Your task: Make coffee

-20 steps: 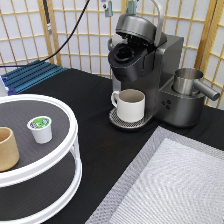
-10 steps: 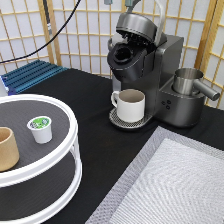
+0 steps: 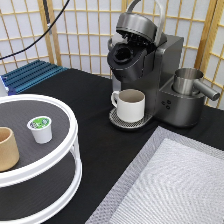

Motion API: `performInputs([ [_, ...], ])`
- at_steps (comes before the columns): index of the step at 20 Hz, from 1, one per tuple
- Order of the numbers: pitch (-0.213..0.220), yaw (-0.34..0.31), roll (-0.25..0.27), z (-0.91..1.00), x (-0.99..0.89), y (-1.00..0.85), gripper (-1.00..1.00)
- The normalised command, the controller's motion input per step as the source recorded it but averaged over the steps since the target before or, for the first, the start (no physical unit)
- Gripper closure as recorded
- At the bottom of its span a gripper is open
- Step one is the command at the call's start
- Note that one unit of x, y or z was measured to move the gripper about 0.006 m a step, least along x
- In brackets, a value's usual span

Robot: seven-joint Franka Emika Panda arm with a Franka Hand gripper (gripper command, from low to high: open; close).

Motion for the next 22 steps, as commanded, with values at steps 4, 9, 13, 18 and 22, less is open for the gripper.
performInputs([
  [4,0.166,0.0,0.222,-0.15,-0.08,-0.92,-1.0],
  [9,0.199,0.0,0.191,-0.15,-0.12,-0.94,-1.0],
  [13,0.107,0.0,0.174,-0.2,-0.03,-0.99,-1.0],
  [18,-0.026,-0.09,0.111,-0.25,0.0,-0.72,-1.0],
  [22,-0.09,-0.269,0.038,-0.29,-0.02,-0.25,-1.0],
])
